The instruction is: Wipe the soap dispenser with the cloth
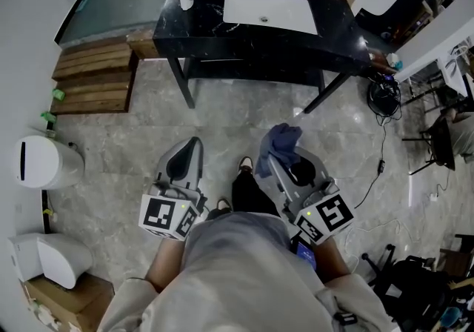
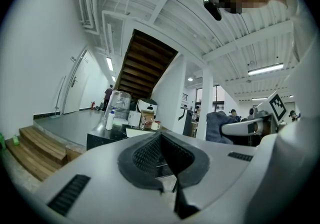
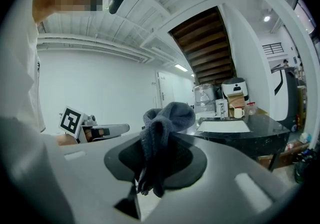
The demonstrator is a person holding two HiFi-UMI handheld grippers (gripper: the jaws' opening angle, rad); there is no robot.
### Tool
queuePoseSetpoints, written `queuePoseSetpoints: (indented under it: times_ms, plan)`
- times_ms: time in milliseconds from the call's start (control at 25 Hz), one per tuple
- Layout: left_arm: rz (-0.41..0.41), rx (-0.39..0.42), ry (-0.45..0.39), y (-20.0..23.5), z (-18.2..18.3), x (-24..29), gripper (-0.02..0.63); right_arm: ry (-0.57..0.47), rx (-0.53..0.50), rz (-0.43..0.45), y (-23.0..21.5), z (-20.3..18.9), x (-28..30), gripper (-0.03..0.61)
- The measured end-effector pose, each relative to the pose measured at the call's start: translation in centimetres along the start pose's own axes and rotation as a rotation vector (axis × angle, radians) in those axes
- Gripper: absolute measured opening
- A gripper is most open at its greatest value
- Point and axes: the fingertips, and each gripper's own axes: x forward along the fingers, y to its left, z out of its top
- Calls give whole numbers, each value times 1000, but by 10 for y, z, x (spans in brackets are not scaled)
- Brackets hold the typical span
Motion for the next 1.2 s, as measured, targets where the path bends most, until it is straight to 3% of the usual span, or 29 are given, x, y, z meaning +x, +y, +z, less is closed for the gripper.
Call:
queuePoseSetpoints:
  times_ms: [640,1200]
  plan:
    - [16,4,21,18,10,116,6,27,12,52,-102,16,66,74]
    - [93,52,-11,26,33,192,7,-19,0,156,-170,40,112,74]
